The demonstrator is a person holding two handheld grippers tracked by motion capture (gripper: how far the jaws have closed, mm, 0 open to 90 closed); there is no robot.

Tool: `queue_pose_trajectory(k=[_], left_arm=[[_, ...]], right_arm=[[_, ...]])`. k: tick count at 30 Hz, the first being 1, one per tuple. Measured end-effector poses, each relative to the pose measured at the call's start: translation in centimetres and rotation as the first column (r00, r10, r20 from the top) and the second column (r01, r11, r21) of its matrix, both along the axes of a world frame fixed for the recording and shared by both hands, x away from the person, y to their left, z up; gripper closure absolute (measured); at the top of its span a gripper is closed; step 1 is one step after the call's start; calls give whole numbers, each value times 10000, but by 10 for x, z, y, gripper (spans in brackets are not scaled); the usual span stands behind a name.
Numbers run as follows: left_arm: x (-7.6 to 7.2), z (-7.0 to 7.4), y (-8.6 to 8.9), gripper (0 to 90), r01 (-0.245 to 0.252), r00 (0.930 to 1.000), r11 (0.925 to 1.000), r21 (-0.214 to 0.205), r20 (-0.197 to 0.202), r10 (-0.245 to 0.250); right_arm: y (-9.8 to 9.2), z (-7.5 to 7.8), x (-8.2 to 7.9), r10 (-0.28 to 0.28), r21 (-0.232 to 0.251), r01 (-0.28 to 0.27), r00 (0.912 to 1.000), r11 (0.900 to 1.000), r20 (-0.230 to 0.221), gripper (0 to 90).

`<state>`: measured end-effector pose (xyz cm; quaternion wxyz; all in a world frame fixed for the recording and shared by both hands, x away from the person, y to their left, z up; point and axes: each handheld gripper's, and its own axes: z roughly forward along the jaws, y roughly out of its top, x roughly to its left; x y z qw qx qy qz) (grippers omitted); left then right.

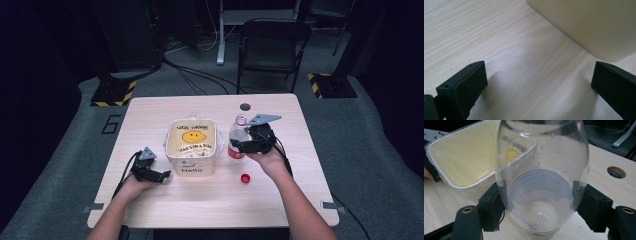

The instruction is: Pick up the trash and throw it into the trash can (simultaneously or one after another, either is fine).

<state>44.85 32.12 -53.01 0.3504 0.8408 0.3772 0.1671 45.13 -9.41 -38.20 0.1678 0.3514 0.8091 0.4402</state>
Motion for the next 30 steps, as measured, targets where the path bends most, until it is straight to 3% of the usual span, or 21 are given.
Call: queue_pose_trajectory(k=[21,30], left_arm=[[0,0,0,2,28,10000,10000,9,-59,-28],[0,1,0,1,46,10000,10000,46,-47,-46]], right_arm=[[6,40,-3,402,77,-403,9991,9992,94,282],[10,60,-5,522,58,-524,9980,9986,350,282]])
